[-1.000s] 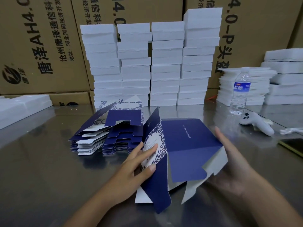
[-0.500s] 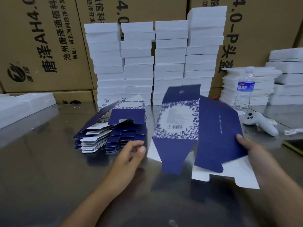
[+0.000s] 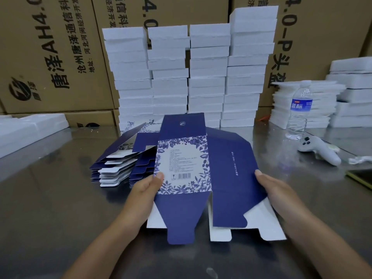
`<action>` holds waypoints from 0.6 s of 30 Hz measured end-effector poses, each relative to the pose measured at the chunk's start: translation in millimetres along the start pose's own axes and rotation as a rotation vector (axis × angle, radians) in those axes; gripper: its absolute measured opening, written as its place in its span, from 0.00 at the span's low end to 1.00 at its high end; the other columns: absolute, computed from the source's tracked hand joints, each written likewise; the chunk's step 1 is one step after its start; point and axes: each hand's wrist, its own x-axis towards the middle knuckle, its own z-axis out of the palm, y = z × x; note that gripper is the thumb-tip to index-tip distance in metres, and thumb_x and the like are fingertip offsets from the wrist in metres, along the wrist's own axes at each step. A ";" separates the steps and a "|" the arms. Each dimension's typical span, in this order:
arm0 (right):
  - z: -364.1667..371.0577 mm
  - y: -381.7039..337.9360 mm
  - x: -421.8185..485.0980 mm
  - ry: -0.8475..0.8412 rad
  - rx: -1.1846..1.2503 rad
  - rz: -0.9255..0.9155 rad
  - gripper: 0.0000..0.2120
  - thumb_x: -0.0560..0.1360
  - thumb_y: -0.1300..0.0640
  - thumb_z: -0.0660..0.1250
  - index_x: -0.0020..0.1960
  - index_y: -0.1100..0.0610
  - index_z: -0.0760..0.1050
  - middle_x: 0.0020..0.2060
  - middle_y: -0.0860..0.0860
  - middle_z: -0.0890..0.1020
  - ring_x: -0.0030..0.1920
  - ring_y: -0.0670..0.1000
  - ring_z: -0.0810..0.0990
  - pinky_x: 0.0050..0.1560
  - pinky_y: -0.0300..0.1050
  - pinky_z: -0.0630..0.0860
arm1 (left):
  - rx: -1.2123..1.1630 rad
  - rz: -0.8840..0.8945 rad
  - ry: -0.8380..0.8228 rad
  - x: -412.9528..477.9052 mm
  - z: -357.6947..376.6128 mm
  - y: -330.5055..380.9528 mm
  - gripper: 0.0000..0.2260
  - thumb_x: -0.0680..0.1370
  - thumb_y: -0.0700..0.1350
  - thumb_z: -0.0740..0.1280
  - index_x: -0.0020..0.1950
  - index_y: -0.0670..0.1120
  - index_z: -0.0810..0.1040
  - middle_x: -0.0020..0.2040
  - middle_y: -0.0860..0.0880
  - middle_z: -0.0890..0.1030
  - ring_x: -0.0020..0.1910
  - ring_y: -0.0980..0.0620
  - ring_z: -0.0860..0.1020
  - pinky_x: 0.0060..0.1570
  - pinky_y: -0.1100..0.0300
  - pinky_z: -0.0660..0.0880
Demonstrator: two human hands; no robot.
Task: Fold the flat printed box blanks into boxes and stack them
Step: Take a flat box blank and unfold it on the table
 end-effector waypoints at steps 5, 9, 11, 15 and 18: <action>4.1 2.6 -3.6 0.067 -0.204 -0.066 0.23 0.80 0.51 0.59 0.47 0.73 0.75 0.46 0.69 0.80 0.37 0.54 0.77 0.42 0.44 0.71 | -0.025 0.030 0.043 3.1 0.1 -0.4 0.15 0.79 0.51 0.59 0.52 0.45 0.81 0.47 0.48 0.85 0.47 0.51 0.83 0.44 0.62 0.79; 4.8 1.1 -5.9 0.125 -0.269 -0.066 0.25 0.81 0.53 0.58 0.50 0.79 0.66 0.50 0.76 0.72 0.39 0.54 0.70 0.44 0.45 0.64 | 0.020 -0.003 0.064 3.2 1.2 -0.3 0.16 0.80 0.52 0.59 0.48 0.46 0.83 0.46 0.48 0.86 0.47 0.48 0.84 0.49 0.54 0.77; 5.3 -0.1 -7.2 0.129 -0.283 -0.047 0.25 0.81 0.53 0.58 0.51 0.79 0.66 0.51 0.75 0.72 0.40 0.54 0.70 0.44 0.46 0.64 | 0.022 -0.025 0.075 3.4 2.6 0.5 0.17 0.79 0.55 0.58 0.46 0.48 0.84 0.44 0.51 0.86 0.44 0.53 0.84 0.45 0.58 0.76; 5.7 1.6 -7.2 0.067 -0.283 -0.043 0.24 0.81 0.52 0.58 0.52 0.77 0.68 0.50 0.72 0.76 0.38 0.55 0.73 0.43 0.47 0.68 | 0.104 -0.033 0.162 5.6 -2.5 1.2 0.21 0.81 0.55 0.57 0.48 0.40 0.81 0.45 0.47 0.85 0.48 0.49 0.83 0.49 0.53 0.75; 5.6 4.7 -3.6 0.030 -0.274 -0.072 0.24 0.80 0.50 0.58 0.50 0.75 0.71 0.48 0.69 0.78 0.37 0.54 0.75 0.43 0.46 0.70 | 0.171 0.006 0.192 5.8 -5.3 0.1 0.19 0.82 0.50 0.57 0.49 0.36 0.79 0.48 0.42 0.84 0.50 0.42 0.81 0.54 0.48 0.75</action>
